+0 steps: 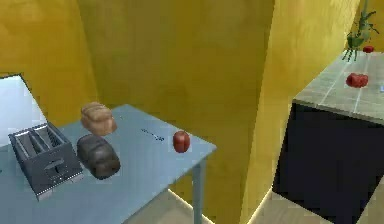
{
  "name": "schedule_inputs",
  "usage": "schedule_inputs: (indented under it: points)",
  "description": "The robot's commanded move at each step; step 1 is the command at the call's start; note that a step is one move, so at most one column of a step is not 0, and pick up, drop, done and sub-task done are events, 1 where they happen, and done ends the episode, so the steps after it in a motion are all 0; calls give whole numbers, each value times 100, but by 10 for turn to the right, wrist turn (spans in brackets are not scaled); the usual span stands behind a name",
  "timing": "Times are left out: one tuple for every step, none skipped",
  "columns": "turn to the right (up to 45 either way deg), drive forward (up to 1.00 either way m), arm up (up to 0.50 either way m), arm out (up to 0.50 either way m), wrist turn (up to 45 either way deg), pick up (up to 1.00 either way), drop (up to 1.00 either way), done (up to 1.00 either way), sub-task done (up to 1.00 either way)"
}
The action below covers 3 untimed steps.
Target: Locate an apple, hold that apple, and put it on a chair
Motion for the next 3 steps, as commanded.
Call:
schedule_inputs:
  points:
    - [-450, 0, 0, 0, 0, 0, 0, 0, 0]
    - [-420, 0, 0, 0, 0, 0, 0, 0, 0]
    - [450, 0, 0, 0, 0, 0, 0, 0, 0]
